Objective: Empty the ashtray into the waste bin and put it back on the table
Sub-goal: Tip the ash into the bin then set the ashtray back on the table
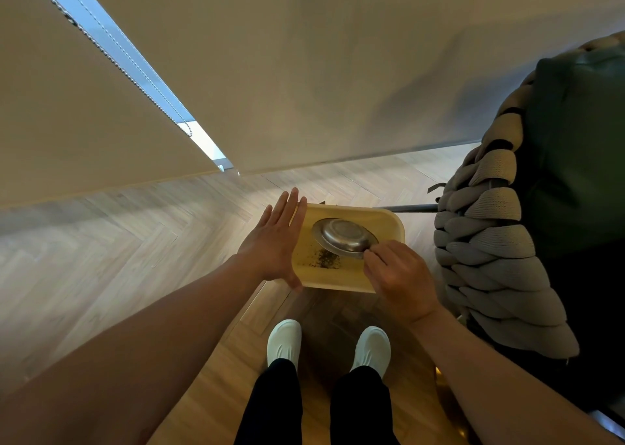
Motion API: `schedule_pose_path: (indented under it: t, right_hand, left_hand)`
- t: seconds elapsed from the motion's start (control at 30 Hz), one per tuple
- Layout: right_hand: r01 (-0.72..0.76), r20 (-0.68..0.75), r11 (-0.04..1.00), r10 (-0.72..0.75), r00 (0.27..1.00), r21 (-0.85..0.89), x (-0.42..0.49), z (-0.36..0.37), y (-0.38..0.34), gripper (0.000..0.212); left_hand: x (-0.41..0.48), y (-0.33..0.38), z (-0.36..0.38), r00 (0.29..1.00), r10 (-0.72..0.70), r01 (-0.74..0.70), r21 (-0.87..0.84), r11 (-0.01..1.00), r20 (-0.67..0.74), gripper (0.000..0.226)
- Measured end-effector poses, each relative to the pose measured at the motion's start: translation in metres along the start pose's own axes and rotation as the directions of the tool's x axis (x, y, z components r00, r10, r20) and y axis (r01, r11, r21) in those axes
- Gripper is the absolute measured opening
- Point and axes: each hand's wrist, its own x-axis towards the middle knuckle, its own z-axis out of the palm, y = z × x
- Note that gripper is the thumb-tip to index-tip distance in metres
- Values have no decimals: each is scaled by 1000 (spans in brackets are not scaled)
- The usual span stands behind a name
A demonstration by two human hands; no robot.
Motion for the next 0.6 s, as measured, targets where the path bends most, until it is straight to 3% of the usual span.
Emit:
schedule_pose_path:
  t: [0.13, 0.27, 0.37, 0.5, 0.6]
  right_hand:
    - [30, 32, 1000, -30, 999, 2, -3, 5, -4, 9]
    - [-55, 45, 998, 54, 998, 31, -3, 2, -3, 4]
    - [-210, 104, 972, 199, 974, 103, -2, -1, -5, 5]
    - [-532, 204, 799, 492, 847, 281, 6, -4, -2, 5]
    - [-666, 252, 641, 621, 742, 382, 12, -3, 3, 16]
  left_hand:
    - [0, 0, 0, 1000, -2, 2, 18, 1000, -4, 164]
    - [0, 0, -1, 1000, 2, -2, 13, 1000, -6, 163]
    - [0, 0, -1, 1000, 7, -7, 13, 1000, -10, 163]
    - [-1, 1, 0, 1000, 13, -13, 18, 1000, -25, 163]
    - [0, 2, 1, 999, 9, -8, 29, 1000, -38, 163]
